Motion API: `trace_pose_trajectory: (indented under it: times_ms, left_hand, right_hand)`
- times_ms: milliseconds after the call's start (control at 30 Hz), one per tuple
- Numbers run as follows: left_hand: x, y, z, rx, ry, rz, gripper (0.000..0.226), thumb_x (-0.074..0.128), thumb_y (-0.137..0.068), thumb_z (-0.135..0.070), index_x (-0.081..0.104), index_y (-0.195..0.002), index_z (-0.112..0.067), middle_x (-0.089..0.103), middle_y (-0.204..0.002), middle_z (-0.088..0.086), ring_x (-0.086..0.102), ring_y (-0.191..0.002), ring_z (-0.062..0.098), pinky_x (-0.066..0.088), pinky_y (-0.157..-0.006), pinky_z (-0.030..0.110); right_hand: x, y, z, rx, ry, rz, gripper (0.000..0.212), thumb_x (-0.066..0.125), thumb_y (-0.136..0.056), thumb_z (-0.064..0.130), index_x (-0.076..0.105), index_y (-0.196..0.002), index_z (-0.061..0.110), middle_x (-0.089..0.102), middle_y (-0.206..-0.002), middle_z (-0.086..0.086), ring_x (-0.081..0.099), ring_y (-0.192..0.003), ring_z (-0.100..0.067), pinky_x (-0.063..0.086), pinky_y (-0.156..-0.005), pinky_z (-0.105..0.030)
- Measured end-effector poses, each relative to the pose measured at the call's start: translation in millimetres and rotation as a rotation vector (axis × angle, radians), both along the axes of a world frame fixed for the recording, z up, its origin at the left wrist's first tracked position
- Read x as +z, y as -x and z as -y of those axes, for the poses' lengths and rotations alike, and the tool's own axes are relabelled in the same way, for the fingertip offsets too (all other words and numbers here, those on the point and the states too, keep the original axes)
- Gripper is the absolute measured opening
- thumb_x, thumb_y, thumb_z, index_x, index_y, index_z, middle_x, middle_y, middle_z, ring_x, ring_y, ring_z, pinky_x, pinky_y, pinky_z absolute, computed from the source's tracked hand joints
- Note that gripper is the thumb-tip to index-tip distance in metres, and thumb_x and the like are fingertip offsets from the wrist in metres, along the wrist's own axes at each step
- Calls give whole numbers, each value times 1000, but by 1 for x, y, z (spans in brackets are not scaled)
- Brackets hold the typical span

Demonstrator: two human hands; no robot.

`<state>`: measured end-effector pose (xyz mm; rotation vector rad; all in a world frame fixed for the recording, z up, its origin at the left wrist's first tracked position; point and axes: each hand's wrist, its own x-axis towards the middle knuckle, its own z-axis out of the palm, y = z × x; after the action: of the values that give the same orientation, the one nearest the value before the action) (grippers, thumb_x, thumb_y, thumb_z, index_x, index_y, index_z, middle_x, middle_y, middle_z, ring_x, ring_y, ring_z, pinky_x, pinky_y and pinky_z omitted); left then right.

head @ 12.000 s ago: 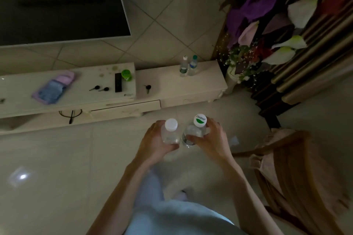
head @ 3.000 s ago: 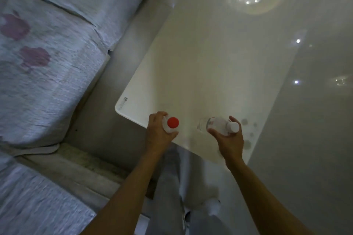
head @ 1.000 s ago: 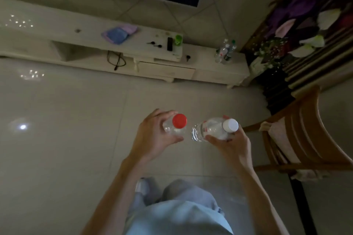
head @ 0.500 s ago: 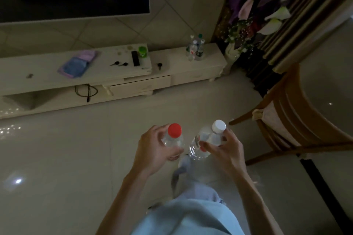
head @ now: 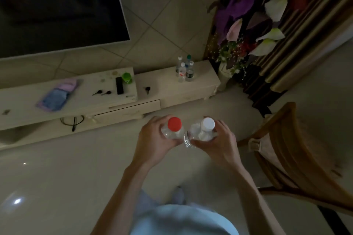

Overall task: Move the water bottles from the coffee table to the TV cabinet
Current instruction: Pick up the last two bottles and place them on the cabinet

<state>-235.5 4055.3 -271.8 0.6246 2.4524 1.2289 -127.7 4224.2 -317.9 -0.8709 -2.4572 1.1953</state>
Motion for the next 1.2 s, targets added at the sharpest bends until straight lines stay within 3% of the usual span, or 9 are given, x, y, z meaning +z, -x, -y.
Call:
trace_pose_trajectory:
  times_ms: [67,200,367,500,600,733,933,1133,1200]
  left_hand:
    - [-3,12,-21,7,2,38,57,90,-48,-36,66,-100,-37,68,-98,-9,64,-90,6,51,-78,25]
    - [-12,37,-60,-29,67,101,58,90,-51,-25,67,-105,-30,68,-102,-6,63,-94,12,48,-79,22]
    - [-26,88,-111,-100,128,153,61,88,-57,-29,65,-113,-24,61,-98,-10,60,-93,10,46,-81,22]
    - [-37,140,-157,-133,126,198,63,88,-57,-29,64,-115,-24,66,-109,-4,61,-99,14,48,-87,26]
    - [-46,186,-194,-149,121,223,63,88,-56,-29,64,-114,-29,66,-110,-6,62,-99,12,49,-88,26]
    - [-64,247,-234,-129,73,269,66,89,-54,-29,64,-115,-30,66,-112,-5,63,-101,13,51,-93,31]
    - [-111,323,-267,-113,151,229,71,86,-58,-41,59,-123,-29,64,-119,-3,61,-106,14,42,-89,19]
    - [-162,380,-291,1,210,264,68,85,-62,-37,59,-124,-24,63,-121,0,60,-106,15,36,-84,15]
    - [-183,393,-297,41,204,269,64,84,-63,-38,61,-121,-21,65,-118,1,60,-102,13,36,-84,16]
  right_hand:
    - [-6,9,-17,-15,-13,3,76,90,-52,43,61,-120,26,61,-102,13,57,-92,-11,49,-78,-28]
    - [-24,23,-48,-9,21,76,75,85,-53,54,63,-118,25,64,-103,12,58,-91,-10,47,-74,-25]
    - [-40,56,-87,-20,41,156,70,88,-55,47,63,-117,25,63,-103,13,58,-91,-9,42,-71,-20]
    - [-45,99,-123,-57,40,200,69,88,-53,47,63,-114,26,62,-100,14,60,-88,-10,42,-69,-18]
    - [-39,143,-155,-45,18,251,80,84,-53,54,57,-124,31,62,-112,15,62,-98,-9,54,-81,-29]
    - [-42,208,-201,-44,-21,272,80,80,-51,60,56,-124,34,64,-115,15,63,-102,-8,57,-86,-38]
    - [-79,301,-247,24,-49,325,80,85,-55,54,54,-125,33,63,-118,14,60,-108,-7,55,-89,-37]
    - [-139,373,-272,84,34,343,77,74,-55,72,47,-123,49,62,-120,14,60,-113,-5,53,-96,-36]
    - [-151,397,-281,94,63,356,75,79,-58,64,47,-124,49,59,-124,13,58,-112,-5,52,-96,-35]
